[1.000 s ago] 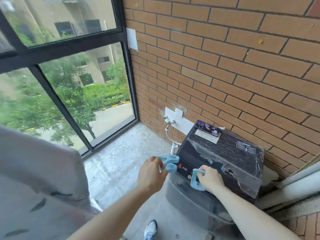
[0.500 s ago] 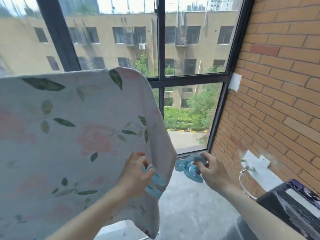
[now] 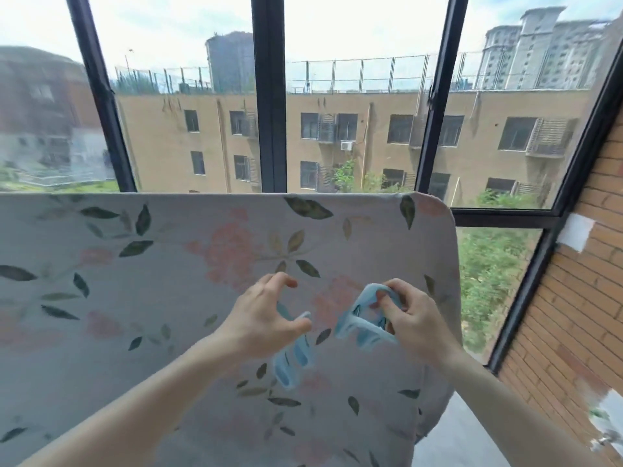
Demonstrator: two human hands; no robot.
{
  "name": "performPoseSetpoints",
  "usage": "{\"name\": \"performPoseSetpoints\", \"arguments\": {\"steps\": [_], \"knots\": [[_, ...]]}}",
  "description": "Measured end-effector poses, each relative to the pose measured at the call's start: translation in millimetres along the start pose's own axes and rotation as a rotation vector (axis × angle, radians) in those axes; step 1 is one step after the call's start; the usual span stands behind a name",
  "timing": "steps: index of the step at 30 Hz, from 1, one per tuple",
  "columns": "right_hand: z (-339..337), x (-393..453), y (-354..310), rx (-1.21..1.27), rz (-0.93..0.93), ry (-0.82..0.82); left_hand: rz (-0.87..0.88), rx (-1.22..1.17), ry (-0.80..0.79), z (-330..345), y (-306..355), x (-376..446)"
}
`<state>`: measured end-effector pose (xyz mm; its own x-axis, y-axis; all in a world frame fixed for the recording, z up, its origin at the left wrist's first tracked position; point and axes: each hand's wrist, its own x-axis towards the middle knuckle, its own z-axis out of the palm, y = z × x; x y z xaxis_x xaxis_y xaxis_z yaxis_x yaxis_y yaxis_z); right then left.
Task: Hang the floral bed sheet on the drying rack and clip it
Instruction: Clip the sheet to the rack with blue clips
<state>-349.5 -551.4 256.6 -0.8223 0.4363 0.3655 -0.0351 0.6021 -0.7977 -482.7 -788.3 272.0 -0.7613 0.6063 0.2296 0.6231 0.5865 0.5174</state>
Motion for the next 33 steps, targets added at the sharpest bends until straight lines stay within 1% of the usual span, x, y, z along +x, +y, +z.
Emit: {"name": "performPoseSetpoints", "arguments": {"steps": [2,4,6,8,11,17,20,23,25,28,30,33], "knots": [[16.3,4.9,-16.8,0.046,0.014,0.017,-0.005,0.011,-0.032,-19.8,-15.4,0.9],[27.8,9.5,-31.1,0.15,0.073,0.02,-0.02,0.014,-0.071,-34.9,-24.9,2.7],[35.5,10.3,-45.9,0.24,0.131,-0.006,-0.039,-0.003,-0.081,-49.2,-30.0,2.6],[38.6,6.6,-60.0,0.264,0.164,-0.043,-0.045,-0.021,-0.093,-60.5,-32.2,2.6],[35.9,0.2,-78.9,0.192,0.146,-0.101,-0.031,-0.03,-0.123,-72.0,-33.0,2.5],[27.4,-3.3,-88.8,-0.022,0.01,-0.192,0.019,-0.018,-0.106,-88.0,-29.6,5.5],[22.5,-3.5,-83.9,-0.147,-0.074,-0.13,0.051,0.023,-0.136,-96.1,-24.2,8.9],[12.2,0.0,-84.2,-0.151,-0.075,-0.084,0.075,0.038,-0.221,-97.6,-13.7,11.0],[2.4,1.8,-87.4,-0.16,-0.051,0.019,0.094,0.038,-0.257,-94.3,-5.2,11.9],[-12.9,4.9,-84.8,-0.207,-0.016,0.175,0.143,0.043,-0.23,-93.3,4.6,15.9],[-23.5,4.7,-82.0,-0.102,0.06,0.218,0.173,0.056,-0.209,-96.0,11.5,19.6],[-39.5,5.1,-79.8,0.081,0.238,0.252,0.199,0.071,-0.211,-99.8,22.6,29.7]]}}
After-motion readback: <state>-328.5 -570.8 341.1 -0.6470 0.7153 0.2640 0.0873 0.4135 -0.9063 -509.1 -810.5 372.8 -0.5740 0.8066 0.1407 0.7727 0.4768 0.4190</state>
